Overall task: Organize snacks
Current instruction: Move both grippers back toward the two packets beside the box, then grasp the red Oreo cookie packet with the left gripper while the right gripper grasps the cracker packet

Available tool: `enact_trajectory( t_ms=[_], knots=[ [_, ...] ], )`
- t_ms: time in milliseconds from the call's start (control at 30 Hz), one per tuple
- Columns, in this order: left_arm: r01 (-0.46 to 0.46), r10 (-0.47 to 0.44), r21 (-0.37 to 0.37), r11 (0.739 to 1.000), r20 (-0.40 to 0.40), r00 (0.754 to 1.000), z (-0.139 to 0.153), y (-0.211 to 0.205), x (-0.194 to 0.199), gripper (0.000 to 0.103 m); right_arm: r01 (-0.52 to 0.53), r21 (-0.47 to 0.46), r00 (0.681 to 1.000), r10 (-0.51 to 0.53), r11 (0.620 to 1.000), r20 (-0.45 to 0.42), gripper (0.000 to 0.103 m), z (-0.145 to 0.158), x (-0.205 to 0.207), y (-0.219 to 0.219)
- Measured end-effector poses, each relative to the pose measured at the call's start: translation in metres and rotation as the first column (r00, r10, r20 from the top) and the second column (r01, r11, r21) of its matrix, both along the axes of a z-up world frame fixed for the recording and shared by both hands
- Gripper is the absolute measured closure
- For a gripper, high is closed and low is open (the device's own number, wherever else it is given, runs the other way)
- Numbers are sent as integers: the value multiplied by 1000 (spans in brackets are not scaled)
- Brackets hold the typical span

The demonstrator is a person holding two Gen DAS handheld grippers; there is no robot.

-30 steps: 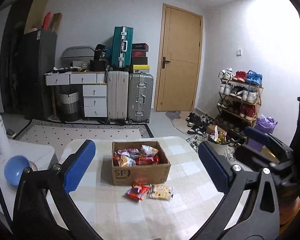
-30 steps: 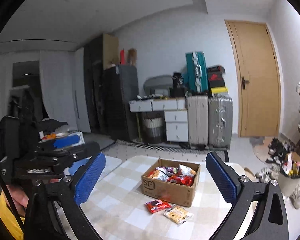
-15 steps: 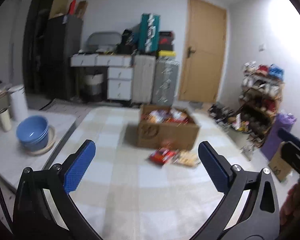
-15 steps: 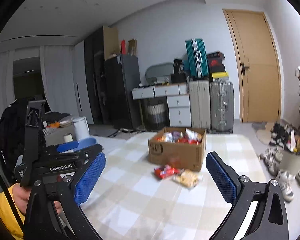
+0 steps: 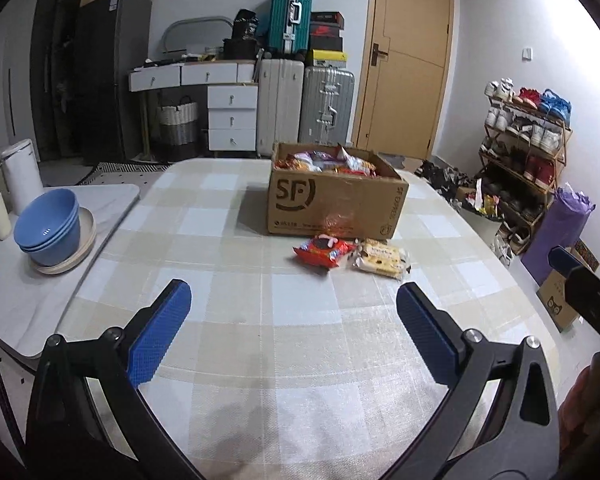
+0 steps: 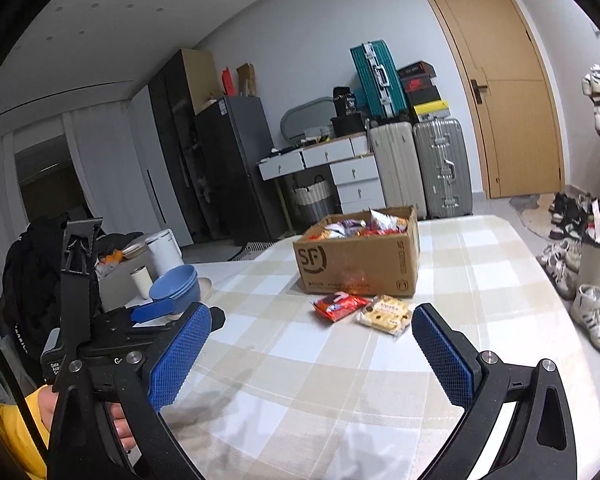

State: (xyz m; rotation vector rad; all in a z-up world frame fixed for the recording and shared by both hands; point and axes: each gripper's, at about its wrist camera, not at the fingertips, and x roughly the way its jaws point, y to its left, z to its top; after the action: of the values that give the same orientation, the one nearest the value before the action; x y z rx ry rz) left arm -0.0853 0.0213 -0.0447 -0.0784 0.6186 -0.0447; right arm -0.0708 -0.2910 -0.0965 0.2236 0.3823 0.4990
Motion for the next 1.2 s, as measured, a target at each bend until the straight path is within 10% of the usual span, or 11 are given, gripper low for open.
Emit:
enact_trajectory(
  t_ms=[633,1200],
  knots=[
    [22,-29,-33,999,-216,976,-73,3,121,0,2,-20,954,-8,1000,-301,1,-74,107,-5],
    [183,-186,-40,982,-311,932,-113,-19,257,1,-25,-21,942,16,999,-336,1,-90,181,-5]
  ],
)
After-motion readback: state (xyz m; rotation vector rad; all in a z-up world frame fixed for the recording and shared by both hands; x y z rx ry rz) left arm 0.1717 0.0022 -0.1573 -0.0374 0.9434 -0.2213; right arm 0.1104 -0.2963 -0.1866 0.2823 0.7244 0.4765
